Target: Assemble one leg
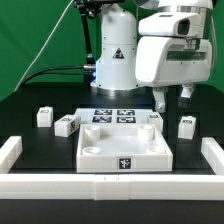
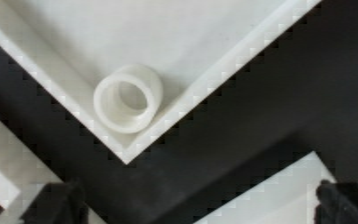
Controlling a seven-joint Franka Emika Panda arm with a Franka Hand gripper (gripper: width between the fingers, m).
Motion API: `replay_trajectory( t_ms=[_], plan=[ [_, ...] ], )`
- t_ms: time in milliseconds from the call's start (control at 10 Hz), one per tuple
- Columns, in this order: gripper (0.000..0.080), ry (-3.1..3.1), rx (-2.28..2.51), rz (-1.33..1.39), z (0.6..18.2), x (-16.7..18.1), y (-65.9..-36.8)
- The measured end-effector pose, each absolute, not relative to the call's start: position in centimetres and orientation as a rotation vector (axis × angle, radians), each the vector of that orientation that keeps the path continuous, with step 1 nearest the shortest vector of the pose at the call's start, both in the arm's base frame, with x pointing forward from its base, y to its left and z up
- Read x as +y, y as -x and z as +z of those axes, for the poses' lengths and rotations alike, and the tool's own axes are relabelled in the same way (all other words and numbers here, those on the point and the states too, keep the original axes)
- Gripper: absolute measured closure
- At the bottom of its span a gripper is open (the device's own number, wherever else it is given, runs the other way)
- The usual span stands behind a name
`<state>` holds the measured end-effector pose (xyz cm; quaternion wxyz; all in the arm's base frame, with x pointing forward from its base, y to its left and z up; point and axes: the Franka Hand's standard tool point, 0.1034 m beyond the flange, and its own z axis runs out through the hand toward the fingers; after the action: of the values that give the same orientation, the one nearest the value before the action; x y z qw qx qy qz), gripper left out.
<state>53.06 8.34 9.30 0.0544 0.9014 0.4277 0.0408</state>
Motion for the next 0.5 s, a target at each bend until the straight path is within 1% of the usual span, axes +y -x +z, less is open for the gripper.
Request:
replay_trajectory(
  t_ms=[500],
  plan=[
    [0.0150, -2.719, 1.282, 0.133, 9.11, 8.38, -52.90]
  ],
)
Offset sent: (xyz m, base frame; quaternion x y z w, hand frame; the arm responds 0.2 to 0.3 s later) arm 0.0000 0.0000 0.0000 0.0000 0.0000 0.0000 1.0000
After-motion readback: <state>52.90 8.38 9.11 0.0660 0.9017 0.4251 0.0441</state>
